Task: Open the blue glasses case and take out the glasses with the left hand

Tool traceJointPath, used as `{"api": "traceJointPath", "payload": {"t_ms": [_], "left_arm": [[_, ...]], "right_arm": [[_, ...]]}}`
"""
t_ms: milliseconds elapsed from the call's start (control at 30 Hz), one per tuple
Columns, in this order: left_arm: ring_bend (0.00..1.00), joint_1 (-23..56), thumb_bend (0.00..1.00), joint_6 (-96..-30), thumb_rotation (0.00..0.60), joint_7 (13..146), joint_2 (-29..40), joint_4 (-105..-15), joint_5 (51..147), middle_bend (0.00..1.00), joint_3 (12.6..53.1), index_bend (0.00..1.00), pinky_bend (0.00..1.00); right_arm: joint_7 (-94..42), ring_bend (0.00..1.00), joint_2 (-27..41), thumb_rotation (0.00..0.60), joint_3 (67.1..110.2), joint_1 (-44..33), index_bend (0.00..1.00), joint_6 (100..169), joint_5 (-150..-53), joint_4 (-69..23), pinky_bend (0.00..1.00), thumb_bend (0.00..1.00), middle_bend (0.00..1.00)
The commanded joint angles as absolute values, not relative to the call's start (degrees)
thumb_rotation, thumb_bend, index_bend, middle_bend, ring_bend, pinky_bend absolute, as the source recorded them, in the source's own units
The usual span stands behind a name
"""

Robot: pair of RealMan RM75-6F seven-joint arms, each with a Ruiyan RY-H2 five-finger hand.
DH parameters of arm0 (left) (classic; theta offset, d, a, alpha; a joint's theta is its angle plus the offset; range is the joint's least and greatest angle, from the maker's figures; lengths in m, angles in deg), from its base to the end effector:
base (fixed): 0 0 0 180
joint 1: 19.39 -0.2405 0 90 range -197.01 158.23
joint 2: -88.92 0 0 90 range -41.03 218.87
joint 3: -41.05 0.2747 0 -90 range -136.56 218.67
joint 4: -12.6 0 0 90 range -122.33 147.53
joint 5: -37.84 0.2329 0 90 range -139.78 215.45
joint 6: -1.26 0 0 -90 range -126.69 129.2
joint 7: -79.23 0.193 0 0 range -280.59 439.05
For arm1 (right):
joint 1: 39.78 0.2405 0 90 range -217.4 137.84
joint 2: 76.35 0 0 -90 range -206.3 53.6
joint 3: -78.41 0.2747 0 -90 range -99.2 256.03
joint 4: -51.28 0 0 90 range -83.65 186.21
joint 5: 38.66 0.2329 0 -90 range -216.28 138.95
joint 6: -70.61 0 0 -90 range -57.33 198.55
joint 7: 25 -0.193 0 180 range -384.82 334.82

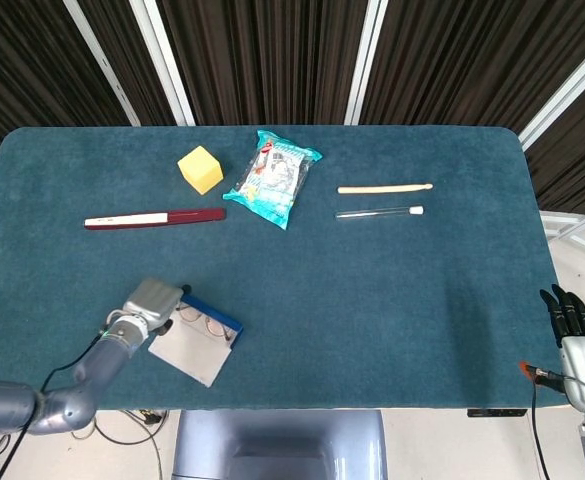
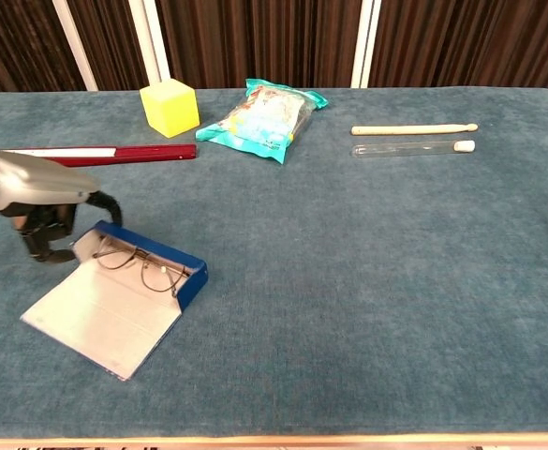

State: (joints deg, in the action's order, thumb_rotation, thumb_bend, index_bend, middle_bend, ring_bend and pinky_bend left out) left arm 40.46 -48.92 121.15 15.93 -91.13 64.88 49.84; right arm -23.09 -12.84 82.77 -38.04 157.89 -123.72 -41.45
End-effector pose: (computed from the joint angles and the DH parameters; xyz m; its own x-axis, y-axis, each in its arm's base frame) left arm -0.2016 0.3647 -0.0331 0.7000 0.5522 0.4529 0.6928 -0.3712 -0.6182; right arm -0.3452 -0.2205 0.1619 0.4283 0.0390 0.9028 -0.9030 0.0558 0.4260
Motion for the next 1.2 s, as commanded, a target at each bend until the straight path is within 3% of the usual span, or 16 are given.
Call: {"api": "traceJointPath", "payload": {"t_ms": [33,200,400,667,1200], "left_arm": [[0.79,38.9,0.4,-48.8,0.6,119.7,17.8,-92.6,66.6,0.9,51.5,0.23,0.85],[0.79,37.3,0.4,-48.6,0.6,118.3,19.8,-94.2,68.8,0.9,53.2,0.25,0.85],[0.8,34.2,0.31,-53.0,0.6,113.5,19.8,-94.0,73.8,0.91,50.4,0.24,0.86],[0.84,29.6,0.31,-61.8,0.6,110.5,13.9,-92.2,79.5,0.95,46.5,0.34,0.89],[0.87,27.5,0.34,-67.8,0.6,117.5,5.1,-90.7,76.1,0.97,43.2,0.41,0.92]], "right_arm": [[-23.1,0.0,-12.8,0.6,82.8,-38.1,0.0,158.0,-123.7,-41.5,0.18,0.18,0.0],[-23.1,0.0,-12.8,0.6,82.9,-38.1,0.0,158.1,-123.6,-41.4,0.18,0.18,0.0],[-23.1,0.0,-12.8,0.6,82.9,-38.1,0.0,158.2,-123.8,-41.4,0.18,0.18,0.0],[-23.3,0.0,-12.9,0.6,82.9,-38.0,0.0,158.1,-123.9,-41.4,0.18,0.18,0.0],[-23.8,0.0,-13.0,0.6,82.8,-38.0,0.0,158.1,-124.2,-41.4,0.18,0.18,0.0]]}}
